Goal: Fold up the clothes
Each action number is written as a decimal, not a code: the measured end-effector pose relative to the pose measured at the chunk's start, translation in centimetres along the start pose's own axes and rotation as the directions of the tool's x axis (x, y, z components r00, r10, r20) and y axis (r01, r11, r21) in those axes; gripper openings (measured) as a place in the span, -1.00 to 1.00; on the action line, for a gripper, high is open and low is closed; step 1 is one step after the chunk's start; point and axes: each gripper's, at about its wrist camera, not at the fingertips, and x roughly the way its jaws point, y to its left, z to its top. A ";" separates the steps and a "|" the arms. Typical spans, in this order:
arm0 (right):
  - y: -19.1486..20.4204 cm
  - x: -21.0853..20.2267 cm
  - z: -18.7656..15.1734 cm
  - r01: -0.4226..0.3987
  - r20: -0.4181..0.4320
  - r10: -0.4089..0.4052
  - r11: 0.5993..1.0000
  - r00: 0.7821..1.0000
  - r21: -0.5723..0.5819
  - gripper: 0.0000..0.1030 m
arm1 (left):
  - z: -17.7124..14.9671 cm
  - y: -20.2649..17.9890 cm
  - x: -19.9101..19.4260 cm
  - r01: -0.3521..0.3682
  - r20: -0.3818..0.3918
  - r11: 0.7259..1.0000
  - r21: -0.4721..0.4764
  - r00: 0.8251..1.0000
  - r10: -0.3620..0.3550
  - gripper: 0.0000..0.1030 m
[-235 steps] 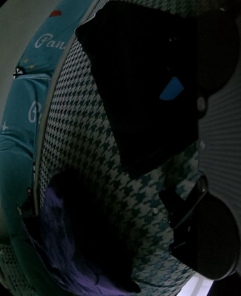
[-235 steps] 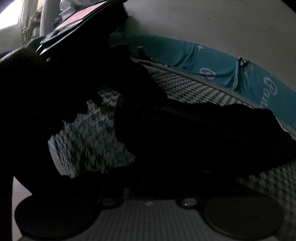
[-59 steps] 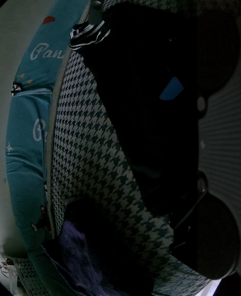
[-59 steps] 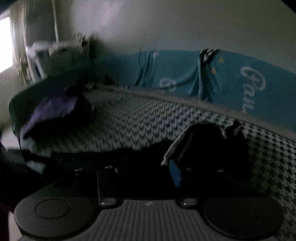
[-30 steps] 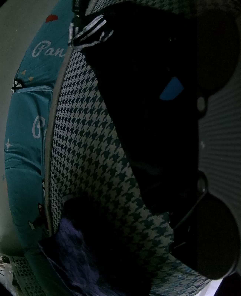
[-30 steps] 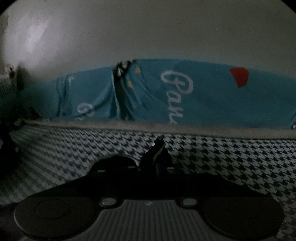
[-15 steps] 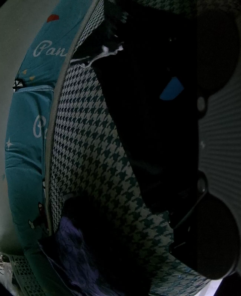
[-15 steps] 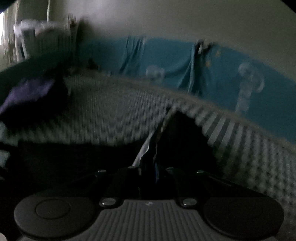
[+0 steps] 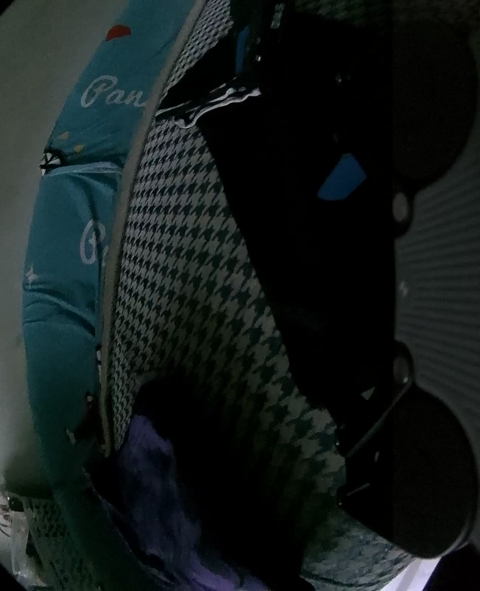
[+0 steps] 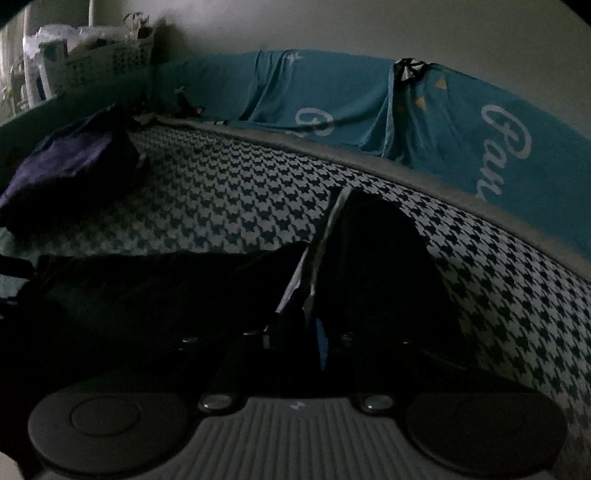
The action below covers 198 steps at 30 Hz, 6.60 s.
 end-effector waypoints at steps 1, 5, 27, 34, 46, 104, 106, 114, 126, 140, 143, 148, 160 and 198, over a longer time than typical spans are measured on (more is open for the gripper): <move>0.3 -0.6 0.0 -0.005 0.015 0.005 1.000 1.000 0.006 -0.49 | 0.0 0.2 0.0 -0.002 0.000 1.000 -0.003 1.000 0.002 1.00; 0.7 -2.1 -0.5 0.004 0.040 -0.006 0.999 0.999 0.050 -0.40 | -0.1 0.6 -0.2 -0.016 0.009 1.000 -0.013 1.000 0.016 1.00; 4.3 -4.6 -4.0 0.103 0.011 -0.106 0.984 0.994 0.142 -0.30 | -2.1 2.6 0.1 -0.055 -0.052 0.999 -0.003 0.997 0.054 1.00; 7.7 -7.0 -5.2 -0.016 0.044 0.010 0.990 0.999 0.142 -0.30 | -2.7 2.8 -0.2 -0.057 -0.052 0.998 -0.003 0.997 0.057 1.00; 16.0 -7.8 -7.7 -0.128 0.007 0.129 0.987 0.992 -0.093 -0.29 | -3.8 3.9 -1.2 -0.068 -0.048 0.997 -0.027 0.997 0.067 1.00; 21.4 -9.1 -6.6 -0.009 0.178 0.050 0.974 0.983 -0.226 -0.77 | -1.5 5.4 -0.3 0.253 -0.103 0.913 -0.320 0.949 -0.298 0.24; 21.5 -9.3 -6.5 -0.009 0.181 0.052 0.973 0.982 -0.229 -0.77 | -1.3 5.3 0.0 0.263 -0.101 0.904 -0.338 0.944 -0.313 0.02; 20.4 -10.1 -5.8 0.017 0.210 0.041 0.964 0.977 -0.266 -0.77 | -0.5 3.2 0.4 0.276 -0.077 0.907 -0.318 0.946 -0.315 -0.66; 13.8 -12.0 -2.8 0.141 0.311 -0.070 0.967 0.948 -0.213 -0.77 | 5.9 -4.6 0.7 0.340 0.014 0.923 -0.179 0.939 -0.343 -0.66; 0.4 -10.0 -1.4 0.227 0.171 -0.249 0.964 0.953 0.137 -0.77 | 9.5 -16.4 7.1 0.370 -0.108 0.928 0.052 0.925 -0.363 0.02; -1.8 -8.3 -2.0 0.240 0.084 -0.258 0.953 0.962 0.186 -0.77 | 10.0 -16.8 7.0 0.368 -0.086 0.927 0.076 0.928 -0.362 0.34; -3.7 -7.3 -2.4 0.279 0.061 -0.296 0.940 0.953 0.194 -0.60 | 11.4 -15.5 5.7 0.368 -0.036 0.923 0.109 0.930 -0.366 0.59; -6.8 -9.4 -1.5 0.271 0.150 -0.331 0.908 0.932 0.319 -0.35 | 10.7 -8.7 6.5 0.288 -0.011 0.957 0.036 0.958 -0.288 0.68; -9.0 2.6 3.8 0.269 0.099 -0.340 0.863 0.935 0.427 0.28 | 8.3 -6.9 10.2 0.211 -0.109 0.975 0.074 0.973 -0.202 0.84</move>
